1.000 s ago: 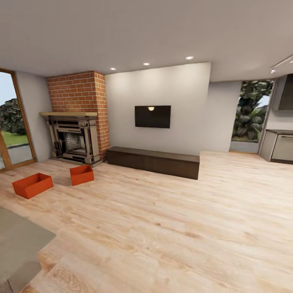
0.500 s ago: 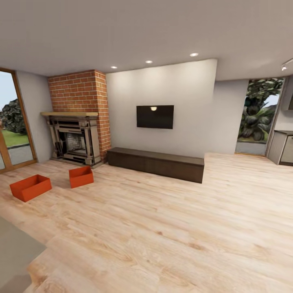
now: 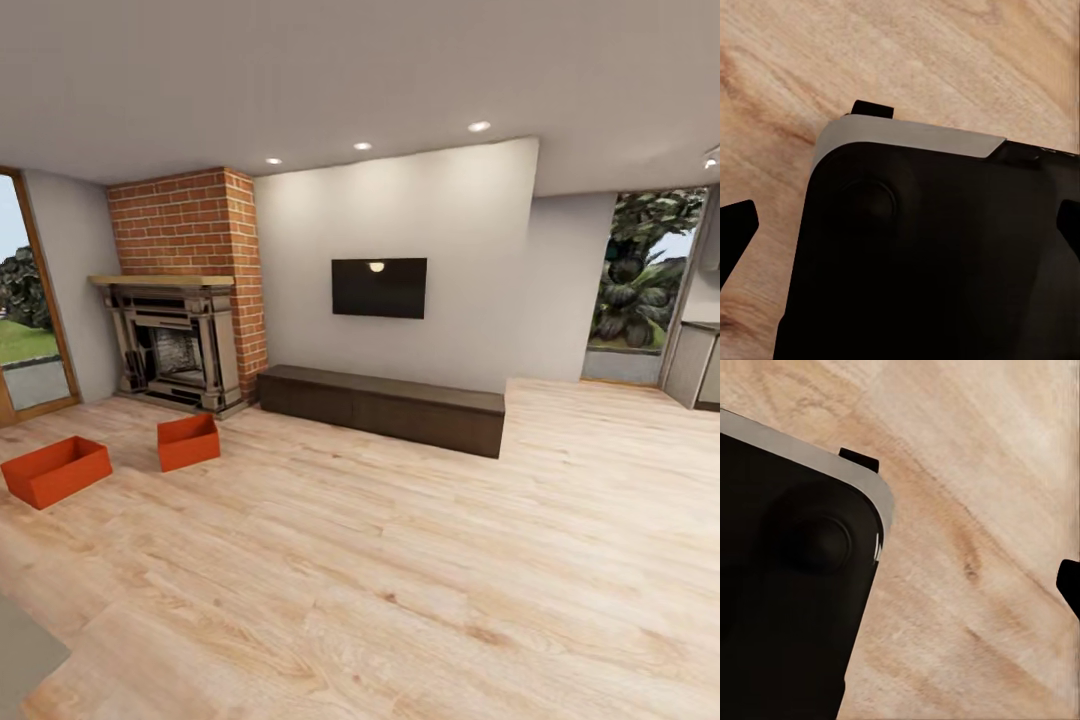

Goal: Move the two storage containers from the living room to the garage. In the garage, place one container on the floor and stack the other container on top of it (either order is fine).

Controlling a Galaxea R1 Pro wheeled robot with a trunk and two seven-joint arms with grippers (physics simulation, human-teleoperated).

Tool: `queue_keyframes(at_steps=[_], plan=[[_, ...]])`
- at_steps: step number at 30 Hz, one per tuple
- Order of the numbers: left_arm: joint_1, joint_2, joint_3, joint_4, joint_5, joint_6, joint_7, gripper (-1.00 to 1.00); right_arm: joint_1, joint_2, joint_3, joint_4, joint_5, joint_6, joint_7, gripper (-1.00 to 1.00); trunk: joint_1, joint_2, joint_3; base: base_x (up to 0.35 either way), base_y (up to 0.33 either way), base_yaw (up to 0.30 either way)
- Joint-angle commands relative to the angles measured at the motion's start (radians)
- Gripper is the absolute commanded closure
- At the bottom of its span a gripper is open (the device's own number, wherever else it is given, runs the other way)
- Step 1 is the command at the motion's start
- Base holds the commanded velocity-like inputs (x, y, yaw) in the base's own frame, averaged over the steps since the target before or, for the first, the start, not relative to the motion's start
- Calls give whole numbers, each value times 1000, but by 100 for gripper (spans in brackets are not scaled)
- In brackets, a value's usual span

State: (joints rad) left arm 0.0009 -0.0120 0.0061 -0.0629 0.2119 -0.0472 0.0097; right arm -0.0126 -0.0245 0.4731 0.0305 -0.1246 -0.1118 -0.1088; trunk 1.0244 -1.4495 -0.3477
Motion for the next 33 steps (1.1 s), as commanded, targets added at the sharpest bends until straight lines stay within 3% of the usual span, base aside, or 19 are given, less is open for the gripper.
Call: queue_keyframes(at_steps=[1, 9, 33], plan=[[0, 0, 0, -1, 6, -2, 1, -100, -1, 0, 9, 3, -11, -7, 0, -100, 1, -1, -1, 315, -76, 0], [0, 0, 0, -1, 6, -2, 1, -100, -1, -2, 9, 3, -12, -6, 0, -100, 1, -1, -1, 315, -76, 84], [0, 0, 0, -1, 6, -2, 1, -100, -1, -2, 9, 3, -12, -2, 0, -100, 1, -1, -1, 315, -76, 264]])
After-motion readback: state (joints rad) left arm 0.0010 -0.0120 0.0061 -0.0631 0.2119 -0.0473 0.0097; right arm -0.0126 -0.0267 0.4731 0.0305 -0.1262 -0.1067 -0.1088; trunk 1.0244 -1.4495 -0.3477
